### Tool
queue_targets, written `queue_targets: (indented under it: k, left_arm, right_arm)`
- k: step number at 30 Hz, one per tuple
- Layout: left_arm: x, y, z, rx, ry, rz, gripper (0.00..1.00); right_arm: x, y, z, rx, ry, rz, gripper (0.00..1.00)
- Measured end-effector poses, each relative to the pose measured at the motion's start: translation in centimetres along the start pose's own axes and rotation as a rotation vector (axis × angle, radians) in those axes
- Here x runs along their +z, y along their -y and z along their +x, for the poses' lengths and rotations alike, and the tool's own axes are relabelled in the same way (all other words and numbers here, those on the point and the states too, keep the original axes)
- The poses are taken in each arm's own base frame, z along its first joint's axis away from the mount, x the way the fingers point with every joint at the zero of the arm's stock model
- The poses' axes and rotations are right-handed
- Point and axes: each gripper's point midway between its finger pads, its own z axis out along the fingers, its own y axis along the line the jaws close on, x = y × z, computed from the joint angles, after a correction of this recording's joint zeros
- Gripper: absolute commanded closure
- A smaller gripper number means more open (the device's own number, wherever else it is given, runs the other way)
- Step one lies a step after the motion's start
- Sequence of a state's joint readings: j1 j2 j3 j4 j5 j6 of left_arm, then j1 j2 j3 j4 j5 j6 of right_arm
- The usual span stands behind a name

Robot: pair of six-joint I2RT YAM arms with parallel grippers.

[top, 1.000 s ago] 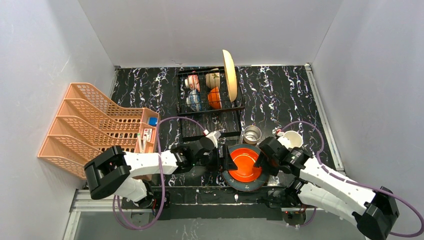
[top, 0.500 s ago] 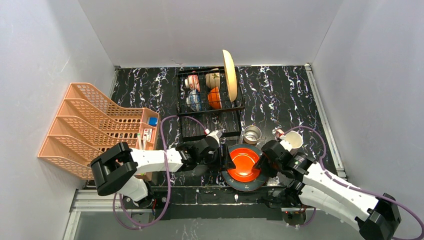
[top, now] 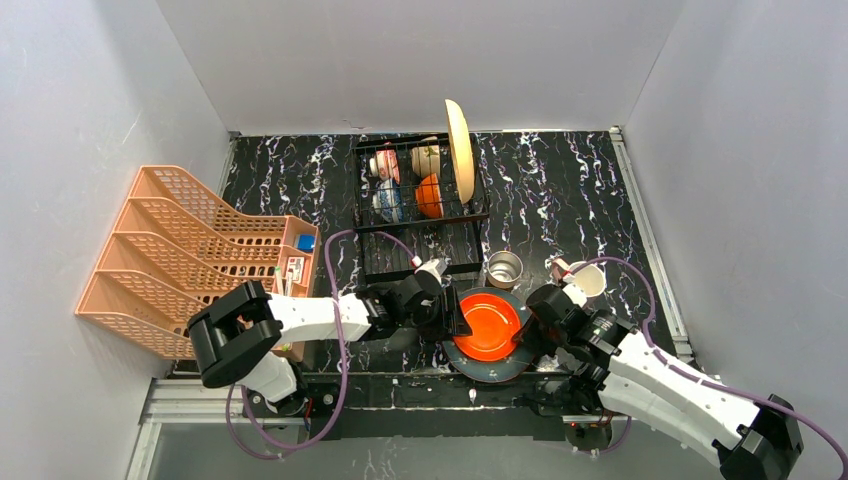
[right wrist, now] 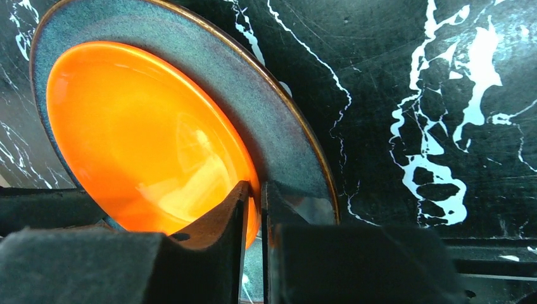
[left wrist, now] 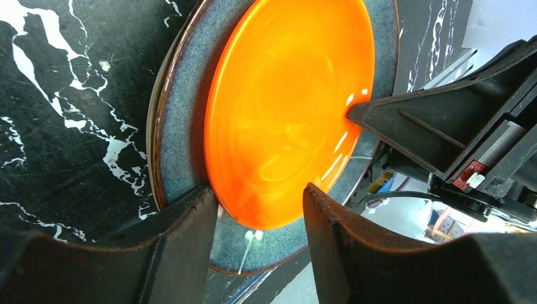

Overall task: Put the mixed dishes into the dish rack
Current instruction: Pick up the plate from the corner of the board.

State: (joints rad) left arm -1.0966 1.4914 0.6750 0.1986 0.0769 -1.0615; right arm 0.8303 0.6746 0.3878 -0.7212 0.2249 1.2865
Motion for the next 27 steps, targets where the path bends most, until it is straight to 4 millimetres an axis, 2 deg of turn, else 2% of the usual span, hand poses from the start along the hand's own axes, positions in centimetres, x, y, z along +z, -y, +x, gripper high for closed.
queue_targets:
  k: [4, 9, 14, 27]
  left_arm:
    - [-0.1, 0.1, -0.2, 0.002, 0.007, -0.006, 0.43]
    - [-0.4, -0.3, -0.4, 0.002, 0.018, -0.027, 0.44]
    - [-0.7, -0.5, -0.6, 0.005, 0.028, -0.041, 0.48]
    - [-0.7, -1.8, -0.5, 0.011, 0.034, -0.089, 0.81]
  right_arm:
    - [0.2, -0.2, 0.0, 0.001, -0.001, -0.012, 0.88]
    - [0.4, -0.7, 0.2, 0.006, -0.009, -0.04, 0.99]
    - [0.7, -1.2, 0.3, 0.009, -0.011, -0.068, 0.99]
    - [0.7, -1.5, 0.5, 0.02, -0.015, -0.115, 0.99]
